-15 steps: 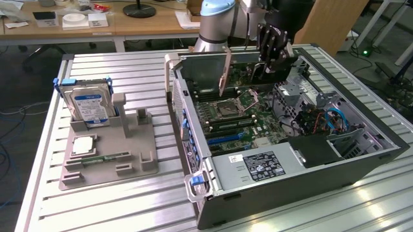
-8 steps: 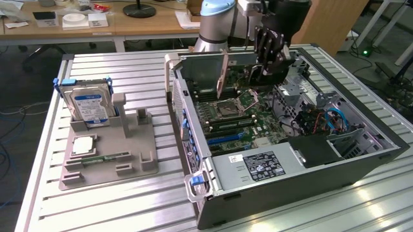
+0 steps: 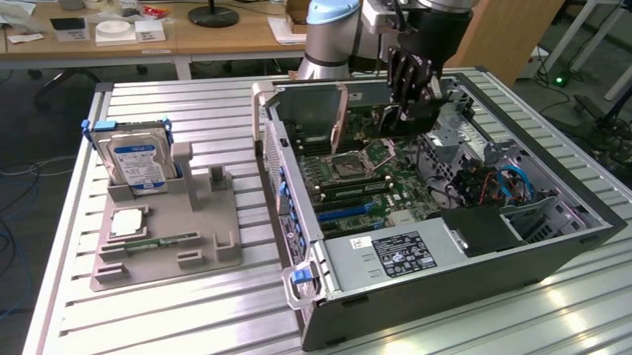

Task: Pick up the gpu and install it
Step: 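Insert the gpu into the slot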

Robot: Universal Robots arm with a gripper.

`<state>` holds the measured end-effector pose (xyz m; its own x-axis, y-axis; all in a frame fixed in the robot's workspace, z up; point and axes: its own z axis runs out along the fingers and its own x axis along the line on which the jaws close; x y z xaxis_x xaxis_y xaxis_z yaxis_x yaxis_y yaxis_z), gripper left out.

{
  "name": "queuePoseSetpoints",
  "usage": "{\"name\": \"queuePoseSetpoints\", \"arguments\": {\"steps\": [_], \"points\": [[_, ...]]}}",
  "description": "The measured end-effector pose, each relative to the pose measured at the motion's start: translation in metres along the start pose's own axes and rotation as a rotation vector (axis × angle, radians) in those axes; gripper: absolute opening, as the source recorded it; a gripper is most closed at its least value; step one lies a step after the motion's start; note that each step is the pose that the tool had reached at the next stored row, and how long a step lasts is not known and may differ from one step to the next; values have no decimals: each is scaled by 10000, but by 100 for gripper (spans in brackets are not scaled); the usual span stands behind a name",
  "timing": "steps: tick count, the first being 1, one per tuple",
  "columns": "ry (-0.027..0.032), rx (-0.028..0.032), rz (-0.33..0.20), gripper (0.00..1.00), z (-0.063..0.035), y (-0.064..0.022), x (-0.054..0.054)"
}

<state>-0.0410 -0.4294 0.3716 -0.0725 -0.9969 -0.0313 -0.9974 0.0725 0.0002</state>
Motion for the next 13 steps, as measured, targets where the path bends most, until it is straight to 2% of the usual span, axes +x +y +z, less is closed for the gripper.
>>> {"name": "queuePoseSetpoints", "arguments": {"steps": [5, 13], "points": [[-3, 0, -1, 29, 59, 0, 2], [-4, 0, -8, 29, 97, 45, 30]]}}
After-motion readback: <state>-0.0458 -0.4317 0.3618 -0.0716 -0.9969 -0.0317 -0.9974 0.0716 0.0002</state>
